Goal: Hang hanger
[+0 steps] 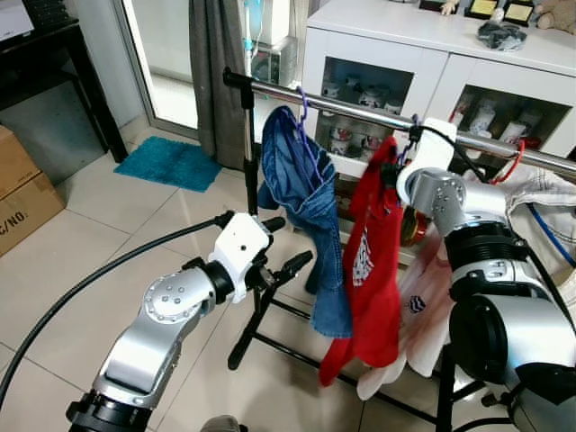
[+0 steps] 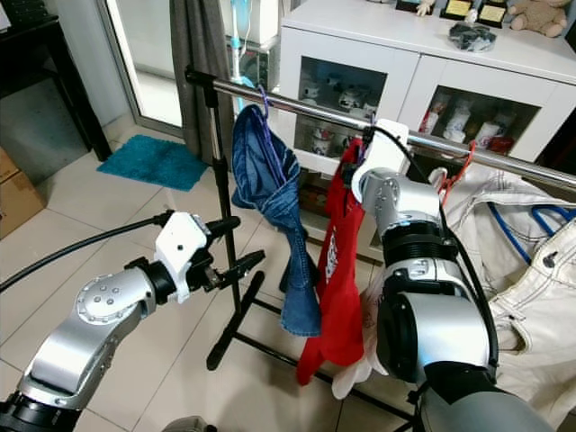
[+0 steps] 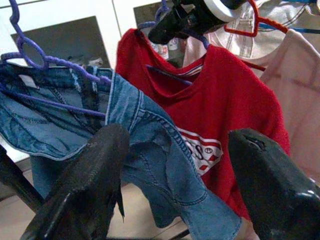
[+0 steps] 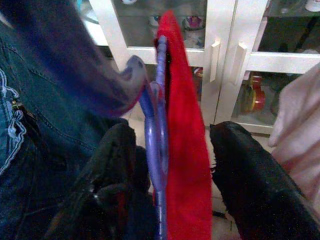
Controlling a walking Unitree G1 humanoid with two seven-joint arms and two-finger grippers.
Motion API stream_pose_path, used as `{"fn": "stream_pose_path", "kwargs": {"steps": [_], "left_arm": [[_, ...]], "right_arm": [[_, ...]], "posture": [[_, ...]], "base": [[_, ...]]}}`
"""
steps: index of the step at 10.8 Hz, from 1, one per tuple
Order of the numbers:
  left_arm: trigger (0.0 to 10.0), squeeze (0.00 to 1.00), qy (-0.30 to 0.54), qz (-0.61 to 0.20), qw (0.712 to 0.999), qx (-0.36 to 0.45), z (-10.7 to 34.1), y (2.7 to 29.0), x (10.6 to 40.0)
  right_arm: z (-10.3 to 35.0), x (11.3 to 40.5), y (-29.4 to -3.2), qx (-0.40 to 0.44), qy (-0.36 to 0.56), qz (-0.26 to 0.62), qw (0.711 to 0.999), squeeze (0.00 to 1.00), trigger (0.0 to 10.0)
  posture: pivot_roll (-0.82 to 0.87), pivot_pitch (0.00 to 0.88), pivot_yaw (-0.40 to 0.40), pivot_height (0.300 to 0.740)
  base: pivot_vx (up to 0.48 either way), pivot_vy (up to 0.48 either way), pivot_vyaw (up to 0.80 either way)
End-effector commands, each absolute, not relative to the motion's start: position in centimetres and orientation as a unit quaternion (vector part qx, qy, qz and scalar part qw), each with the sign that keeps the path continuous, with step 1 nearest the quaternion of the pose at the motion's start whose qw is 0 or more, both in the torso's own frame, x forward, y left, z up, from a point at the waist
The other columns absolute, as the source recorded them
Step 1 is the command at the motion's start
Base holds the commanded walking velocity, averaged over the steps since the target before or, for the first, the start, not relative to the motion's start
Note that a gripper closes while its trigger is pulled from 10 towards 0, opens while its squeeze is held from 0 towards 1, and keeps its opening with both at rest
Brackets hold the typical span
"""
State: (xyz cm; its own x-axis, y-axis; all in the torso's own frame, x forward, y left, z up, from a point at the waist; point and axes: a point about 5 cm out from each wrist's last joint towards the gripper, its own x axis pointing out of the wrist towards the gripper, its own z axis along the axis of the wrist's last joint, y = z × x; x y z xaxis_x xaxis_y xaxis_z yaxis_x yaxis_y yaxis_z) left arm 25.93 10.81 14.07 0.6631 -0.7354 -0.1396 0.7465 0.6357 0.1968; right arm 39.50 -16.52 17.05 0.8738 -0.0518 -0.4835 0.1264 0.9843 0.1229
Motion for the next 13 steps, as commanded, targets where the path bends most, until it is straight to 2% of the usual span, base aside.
{"fn": "stream_pose_path", "kwargs": {"steps": [1,13], "left_arm": [[10.0,0.00,0.015,-0.412,0.903,0.125,14.32,10.69,25.70],[10.0,0.00,0.016,-0.399,0.907,0.132,14.22,10.77,25.91]], "right_arm": [[17.72,39.81,-16.95,0.065,0.236,-0.056,0.968,0.00,0.0],[18.32,39.88,-17.66,0.049,0.217,-0.052,0.973,0.00,0.0]], "posture": [[0.15,0.000,-0.050,0.740],[0.14,0.000,-0.054,0.740]], "base": [[0.000,0.000,0.00],[0.000,0.000,0.00]]}}
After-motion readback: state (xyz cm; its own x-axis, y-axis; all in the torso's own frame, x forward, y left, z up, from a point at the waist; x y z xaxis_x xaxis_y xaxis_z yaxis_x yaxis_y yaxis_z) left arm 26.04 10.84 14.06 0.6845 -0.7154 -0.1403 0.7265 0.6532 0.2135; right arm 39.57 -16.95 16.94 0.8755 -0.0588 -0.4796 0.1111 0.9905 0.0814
